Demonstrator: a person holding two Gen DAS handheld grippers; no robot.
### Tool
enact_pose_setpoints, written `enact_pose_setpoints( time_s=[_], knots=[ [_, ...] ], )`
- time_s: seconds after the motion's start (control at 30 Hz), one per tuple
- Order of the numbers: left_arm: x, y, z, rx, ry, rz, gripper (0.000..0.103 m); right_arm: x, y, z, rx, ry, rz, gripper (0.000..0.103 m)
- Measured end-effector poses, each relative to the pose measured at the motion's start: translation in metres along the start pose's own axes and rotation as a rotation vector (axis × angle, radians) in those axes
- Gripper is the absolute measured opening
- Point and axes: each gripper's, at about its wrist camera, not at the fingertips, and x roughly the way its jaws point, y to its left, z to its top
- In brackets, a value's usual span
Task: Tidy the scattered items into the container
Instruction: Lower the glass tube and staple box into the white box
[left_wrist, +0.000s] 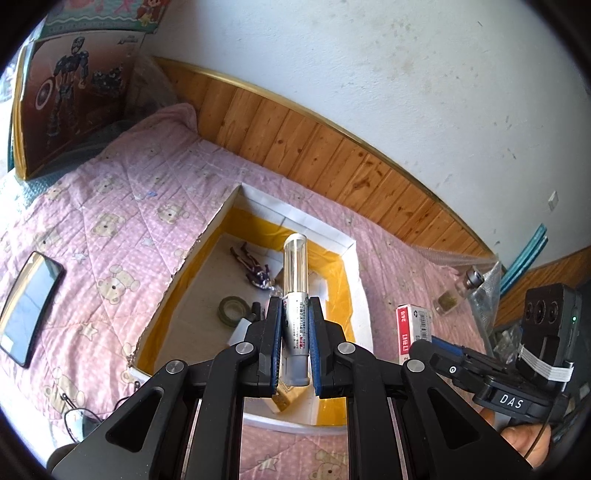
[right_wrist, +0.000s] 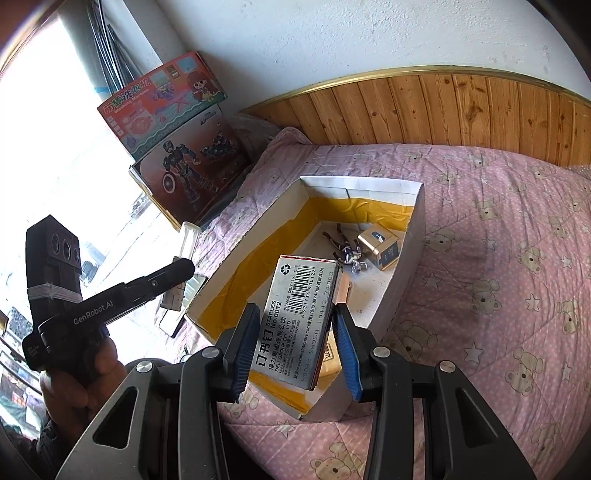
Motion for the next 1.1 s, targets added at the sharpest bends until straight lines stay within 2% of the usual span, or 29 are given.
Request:
enact_pose_setpoints(
  time_s=[1.1],
  knots=[
    [0.071, 0.03, -0.009, 0.018, 0.164, 0.118, 0.013, 0.058, -0.02, 0.026, -0.034, 0.061, -0.048, 0.042]
  ],
)
